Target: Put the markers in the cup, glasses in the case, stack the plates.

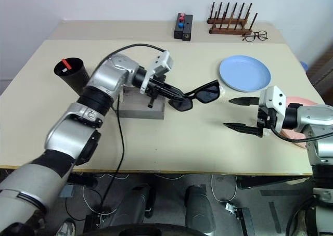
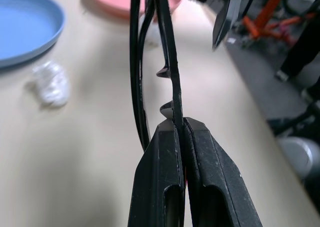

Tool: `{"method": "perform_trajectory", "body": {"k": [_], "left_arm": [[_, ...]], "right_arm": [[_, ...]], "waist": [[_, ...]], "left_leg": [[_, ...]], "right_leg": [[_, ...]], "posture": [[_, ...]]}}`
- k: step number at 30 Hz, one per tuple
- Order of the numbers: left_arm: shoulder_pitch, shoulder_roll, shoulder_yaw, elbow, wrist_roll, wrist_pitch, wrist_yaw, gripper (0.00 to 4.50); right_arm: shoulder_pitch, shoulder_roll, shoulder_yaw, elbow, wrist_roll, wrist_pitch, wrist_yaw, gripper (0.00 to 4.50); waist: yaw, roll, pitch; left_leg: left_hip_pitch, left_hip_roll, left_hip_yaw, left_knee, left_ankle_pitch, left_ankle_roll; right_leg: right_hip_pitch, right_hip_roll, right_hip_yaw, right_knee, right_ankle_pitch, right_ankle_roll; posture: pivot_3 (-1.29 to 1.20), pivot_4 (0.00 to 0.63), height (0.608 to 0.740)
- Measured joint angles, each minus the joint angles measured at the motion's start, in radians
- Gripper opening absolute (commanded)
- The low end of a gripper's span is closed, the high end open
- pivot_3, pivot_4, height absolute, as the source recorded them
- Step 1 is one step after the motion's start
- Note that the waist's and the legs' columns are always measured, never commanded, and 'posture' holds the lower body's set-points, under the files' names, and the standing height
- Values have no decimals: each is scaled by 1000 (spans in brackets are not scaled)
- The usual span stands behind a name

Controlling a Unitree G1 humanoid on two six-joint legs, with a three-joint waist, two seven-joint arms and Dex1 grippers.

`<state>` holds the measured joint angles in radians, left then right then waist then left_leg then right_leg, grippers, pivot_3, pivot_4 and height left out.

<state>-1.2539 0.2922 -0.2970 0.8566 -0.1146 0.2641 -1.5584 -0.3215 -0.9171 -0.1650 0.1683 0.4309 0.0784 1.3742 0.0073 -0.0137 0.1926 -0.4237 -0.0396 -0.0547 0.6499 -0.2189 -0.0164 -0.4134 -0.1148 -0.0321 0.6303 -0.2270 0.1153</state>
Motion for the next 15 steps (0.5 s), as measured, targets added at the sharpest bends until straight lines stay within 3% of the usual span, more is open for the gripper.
{"method": "perform_trajectory", "body": {"k": [4, 15], "left_arm": [[-52, 84, -10, 68, 15, -36, -45, 38], [-108, 284, -203, 163, 5, -145, -53, 38]], "right_arm": [[-18, 24, 11, 24, -14, -22, 1, 4033], [-26, 73, 36, 60, -25, -66, 0, 4033]], "waist": [[1, 0, 0], [1, 0, 0]], "left_leg": [[0, 0, 0, 0, 0, 0], [-1, 0, 0, 0, 0, 0]], "right_leg": [[0, 0, 0, 0, 0, 0], [0, 0, 0, 0, 0, 0]], "posture": [[0, 150, 740], [0, 150, 740]]}}
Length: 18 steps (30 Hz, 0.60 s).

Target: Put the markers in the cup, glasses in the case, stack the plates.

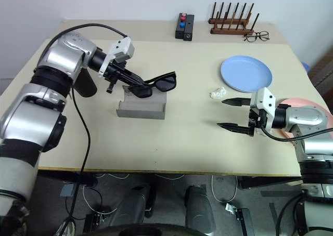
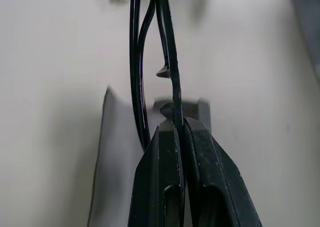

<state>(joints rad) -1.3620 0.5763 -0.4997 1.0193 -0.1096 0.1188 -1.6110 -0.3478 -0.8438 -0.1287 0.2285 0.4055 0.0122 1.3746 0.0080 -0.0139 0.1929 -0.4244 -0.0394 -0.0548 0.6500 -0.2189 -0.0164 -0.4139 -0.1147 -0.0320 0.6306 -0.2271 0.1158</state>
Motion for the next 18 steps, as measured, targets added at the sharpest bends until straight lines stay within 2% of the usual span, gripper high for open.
{"method": "perform_trajectory", "body": {"k": [10, 18], "left_arm": [[6, 54, -119, 39, 18, -136, 0, 38], [52, 52, -174, 53, 33, -220, 0, 38]], "right_arm": [[-9, 20, 4, 13, -2, -6, 2, 4033], [20, 19, 3, -12, 2, 2, 5, 4033]], "waist": [[1, 0, 0], [1, 0, 0]], "left_leg": [[-1, 0, 0, 0, 0, 0], [-1, 0, 0, 0, 0, 0]], "right_leg": [[-1, 0, 0, 0, 0, 0], [-1, 0, 0, 0, 0, 0]], "posture": [[0, 150, 740], [0, 150, 740]]}}
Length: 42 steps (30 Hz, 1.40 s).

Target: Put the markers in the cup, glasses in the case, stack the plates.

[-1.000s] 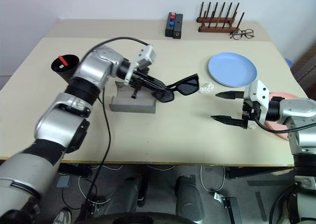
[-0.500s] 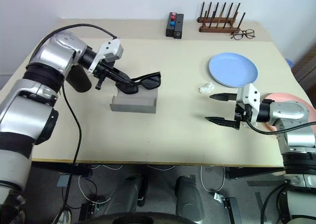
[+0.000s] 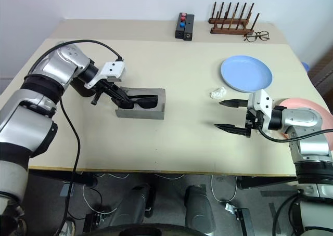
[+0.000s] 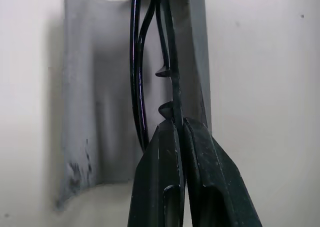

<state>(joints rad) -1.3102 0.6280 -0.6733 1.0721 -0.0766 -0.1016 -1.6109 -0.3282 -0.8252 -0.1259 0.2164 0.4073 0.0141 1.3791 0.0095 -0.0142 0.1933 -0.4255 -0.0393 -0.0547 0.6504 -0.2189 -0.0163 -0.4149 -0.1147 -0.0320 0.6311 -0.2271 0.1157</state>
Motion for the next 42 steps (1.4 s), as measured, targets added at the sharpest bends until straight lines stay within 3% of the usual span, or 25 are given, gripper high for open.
{"method": "perform_trajectory", "body": {"k": [2, 5, 12, 17, 22, 25, 32, 39, 42], "left_arm": [[1, -1, -12, 1, -1, -4, 0, 38], [1, 0, -35, 0, -4, -7, 0, 1002], [2, 8, -86, -13, -42, -17, 0, 4458], [2, -2, -29, -11, -43, -34, 0, 4458], [-1, -51, 161, -5, -46, -3, 52, 4458], [-13, -91, 277, -17, -62, 87, 139, 3607], [88, -115, 427, -153, -77, 221, 272, 24], [155, -179, 495, -154, -10, 302, 629, 24], [173, -204, 492, -150, 19, 341, 674, 24]], "right_arm": [[9, -2, -2, -6, 0, 2, -1, 4033], [21, -7, -6, -21, 2, 6, -4, 4033], [37, -11, -16, -27, 3, 11, -11, 4033], [50, -11, -23, -40, 10, 27, -24, 4033], [78, -11, -55, -83, 26, 47, -59, 4033], [116, -10, -70, -104, 31, 61, -88, 4033], [186, -8, -125, -166, 49, 90, -170, 4033], [257, 0, -159, -270, 83, 131, -219, 4033], [298, -1, -164, -294, 90, 130, -203, 4033]], "waist": [[0, 0, 0], [-1, 0, 0], [0, 0, 0], [1, 0, 0], [4, 0, 0], [2, 0, 0], [-8, 0, 0], [4, 0, 0], [5, 0, 0]], "left_leg": [[0, 0, 0, 0, 0, 0], [0, 0, 0, 0, 0, 0], [0, 0, 0, 0, 0, 0], [0, 0, 0, 0, 0, 0], [0, 0, -1, 1, 0, 0], [0, 0, 0, 1, 0, 0], [1, 0, 0, 0, 0, 0], [1, 0, -1, 1, 0, 0], [1, -1, -1, 2, 0, 0]], "right_leg": [[0, 0, 0, 0, 0, 0], [0, 0, 0, 0, 0, 0], [0, 0, 0, 0, 0, 0], [0, 0, 0, 0, 0, 0], [0, 0, 0, 0, 0, 0], [0, 0, 0, 0, 0, 1], [0, 0, 0, 2, 0, 1], [1, 0, 0, 1, 1, 2], [2, 0, 0, 1, 1, 2]], "posture": [[0, 150, 740], [0, 150, 740], [0, 150, 740], [0, 150, 740], [0, 150, 740], [0, 150, 740], [0, 150, 740], [0, 150, 740], [0, 150, 740]]}}
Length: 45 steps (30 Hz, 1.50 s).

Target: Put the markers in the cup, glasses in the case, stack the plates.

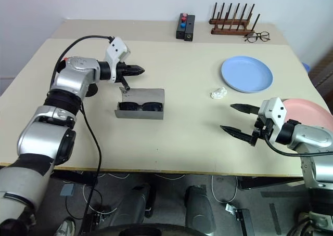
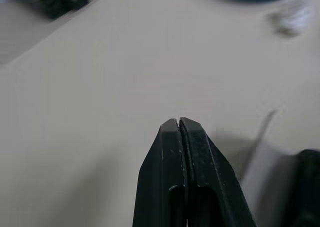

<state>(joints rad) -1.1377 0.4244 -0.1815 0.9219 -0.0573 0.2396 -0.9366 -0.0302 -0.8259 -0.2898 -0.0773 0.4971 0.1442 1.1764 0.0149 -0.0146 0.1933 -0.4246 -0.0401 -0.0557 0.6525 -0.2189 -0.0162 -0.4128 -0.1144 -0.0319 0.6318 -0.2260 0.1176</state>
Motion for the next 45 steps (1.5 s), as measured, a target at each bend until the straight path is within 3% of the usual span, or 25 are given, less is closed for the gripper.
{"method": "perform_trajectory", "body": {"k": [9, 14, 20, 24, 26, 31, 37, 41, 45], "left_arm": [[-23, -21, -37, 93, 87, 11, -35, 24], [-40, -10, -58, 106, 121, 9, -131, 24], [49, 89, -84, -139, 123, 48, -333, 24], [204, 182, -104, -397, 119, 107, -411, 24], [268, 214, -101, -522, 111, 139, -421, 24], [321, 232, -103, -623, 111, 175, -402, 24], [304, 112, -36, -527, 76, 160, -238, 24], [205, 0, 58, -559, -28, 183, -155, 24], [138, -127, 95, -577, -113, 215, -109, 1333]], "right_arm": [[54, -12, -10, -6, 19, -19, 70, 4033], [50, -12, -10, -10, 20, -18, 64, 4033], [44, -11, -9, -29, 26, -10, 51, 4033], [38, -11, -8, -33, 28, -6, 47, 4033], [35, -10, -7, -29, 28, -5, 47, 4033], [16, -5, -9, -15, 33, 32, 5, 4033], [-40, 35, -61, 3, 32, 80, -168, 4033], [-84, 34, -86, 31, -39, 90, -316, 4033], [-99, -4, -86, 126, -91, 113, -356, 4033]], "waist": [[-4, 0, 0], [-3, 0, 0], [-8, 0, 0], [-11, 1, 0], [-9, 1, -1], [-2, 1, -1], [-1, 1, -1], [1, 0, -1], [-2, 1, -1]], "left_leg": [[1, 0, 1, -1, 0, 0], [0, 0, 1, -1, 0, 0], [1, 1, 1, -2, 0, 0], [2, 2, -2, -2, 0, 0], [3, 3, -2, -2, 0, 0], [7, 3, -2, -2, 0, 0], [6, 2, -3, -2, 0, 0], [2, 1, -3, -1, 0, 0], [3, -1, 1, -1, 0, 1]], "right_leg": [[0, 0, 0, 0, 0, 0], [0, 0, 0, 0, 0, 0], [0, 0, 0, 0, 0, 0], [0, 0, 2, -1, 0, 0], [1, 0, 2, -1, 0, -1], [6, -1, 2, -2, -2, -4], [4, -2, 2, -1, 0, -1], [2, -2, 1, -2, 0, 0], [3, -2, 1, -2, 0, 0]], "posture": [[0, 150, 740], [0, 150, 740], [0, 150, 740], [0, 150, 740], [0, 150, 740], [0, 150, 740], [0, 150, 740], [0, 150, 740], [0, 150, 740]]}}
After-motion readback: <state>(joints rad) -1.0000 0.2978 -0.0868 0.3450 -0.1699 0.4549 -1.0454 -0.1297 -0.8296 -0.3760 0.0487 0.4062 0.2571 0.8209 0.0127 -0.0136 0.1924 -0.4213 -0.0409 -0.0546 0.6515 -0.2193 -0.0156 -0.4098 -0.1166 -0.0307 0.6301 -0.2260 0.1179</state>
